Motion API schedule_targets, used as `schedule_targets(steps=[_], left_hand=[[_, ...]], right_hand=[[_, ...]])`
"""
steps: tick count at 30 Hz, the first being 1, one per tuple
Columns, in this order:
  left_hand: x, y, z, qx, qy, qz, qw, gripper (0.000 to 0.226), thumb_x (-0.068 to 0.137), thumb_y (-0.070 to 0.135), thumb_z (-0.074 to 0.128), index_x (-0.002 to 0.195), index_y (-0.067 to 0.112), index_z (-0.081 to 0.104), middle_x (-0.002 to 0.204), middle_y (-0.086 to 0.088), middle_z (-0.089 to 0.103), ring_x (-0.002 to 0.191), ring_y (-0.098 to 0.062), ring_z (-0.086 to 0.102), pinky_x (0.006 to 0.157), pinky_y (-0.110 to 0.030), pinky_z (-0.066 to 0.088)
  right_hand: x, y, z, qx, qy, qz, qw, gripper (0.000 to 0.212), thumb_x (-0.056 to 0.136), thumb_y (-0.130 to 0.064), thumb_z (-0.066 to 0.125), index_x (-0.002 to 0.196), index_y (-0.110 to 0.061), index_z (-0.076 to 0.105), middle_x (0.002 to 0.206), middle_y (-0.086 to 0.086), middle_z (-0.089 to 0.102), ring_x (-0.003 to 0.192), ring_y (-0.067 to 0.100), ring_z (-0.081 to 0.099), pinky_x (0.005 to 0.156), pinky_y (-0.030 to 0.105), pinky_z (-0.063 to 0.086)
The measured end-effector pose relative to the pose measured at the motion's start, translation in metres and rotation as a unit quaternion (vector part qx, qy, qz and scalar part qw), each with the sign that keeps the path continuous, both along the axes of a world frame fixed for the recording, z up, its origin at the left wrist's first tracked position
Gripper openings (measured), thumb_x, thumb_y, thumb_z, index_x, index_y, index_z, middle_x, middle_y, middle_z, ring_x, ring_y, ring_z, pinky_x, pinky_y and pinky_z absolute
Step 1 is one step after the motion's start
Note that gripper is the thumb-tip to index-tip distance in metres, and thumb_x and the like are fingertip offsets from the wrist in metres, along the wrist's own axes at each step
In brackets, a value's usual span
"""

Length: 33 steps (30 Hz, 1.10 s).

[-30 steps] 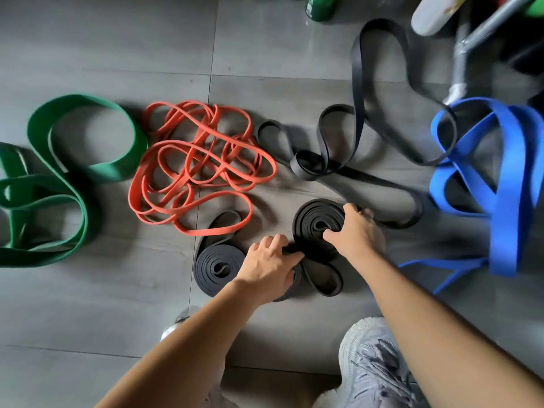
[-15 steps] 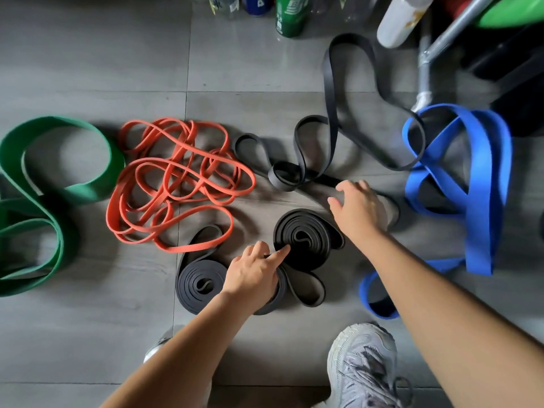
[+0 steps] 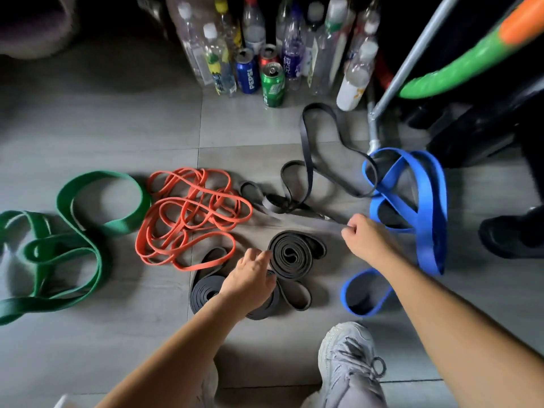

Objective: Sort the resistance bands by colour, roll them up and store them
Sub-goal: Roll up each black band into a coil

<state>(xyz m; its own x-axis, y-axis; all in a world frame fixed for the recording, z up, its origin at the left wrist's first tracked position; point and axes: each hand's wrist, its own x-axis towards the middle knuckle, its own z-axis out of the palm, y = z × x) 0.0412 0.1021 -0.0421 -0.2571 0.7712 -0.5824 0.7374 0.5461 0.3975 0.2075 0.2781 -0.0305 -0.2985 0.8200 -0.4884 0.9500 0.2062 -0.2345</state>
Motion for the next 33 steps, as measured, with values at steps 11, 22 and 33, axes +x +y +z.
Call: schedule_targets(steps=[11, 22, 33], left_hand=[[-0.011, 0.028, 0.229, 0.215, -0.013, 0.078, 0.973, 0.081, 0.080, 0.037, 0.070, 0.145, 0.024, 0.024, 0.139, -0.006, 0.040, 0.110, -0.025, 0.055, 0.095, -0.042, 0.047], [0.038, -0.059, 0.414, 0.498, -0.252, 0.106, 0.823, 0.023, 0.079, -0.002, 0.068, 0.086, 0.019, 0.062, 0.085, -0.009, 0.065, 0.076, -0.019, 0.064, 0.069, -0.029, 0.058], [0.030, -0.117, 0.424, 0.478, -0.361, 0.174, 0.782, 0.016, 0.083, 0.001, 0.062, 0.094, 0.012, 0.064, 0.087, -0.008, 0.065, 0.072, -0.014, 0.066, 0.065, -0.022, 0.056]], right_hand=[[-0.034, -0.031, 0.257, 0.054, 0.347, 0.146, 0.925, 0.020, 0.076, -0.006, 0.068, 0.092, -0.017, 0.063, 0.073, -0.011, 0.058, 0.063, -0.007, 0.052, 0.063, 0.012, 0.040], [0.007, -0.137, 0.385, 0.035, 0.518, 0.180, 0.836, 0.034, 0.074, -0.009, 0.076, 0.100, -0.023, 0.061, 0.094, 0.003, 0.063, 0.084, 0.003, 0.057, 0.083, 0.022, 0.046], [0.026, -0.185, 0.395, 0.007, 0.613, 0.114, 0.782, 0.025, 0.079, 0.002, 0.067, 0.093, -0.019, 0.066, 0.074, -0.016, 0.067, 0.065, -0.007, 0.060, 0.067, 0.008, 0.048]])
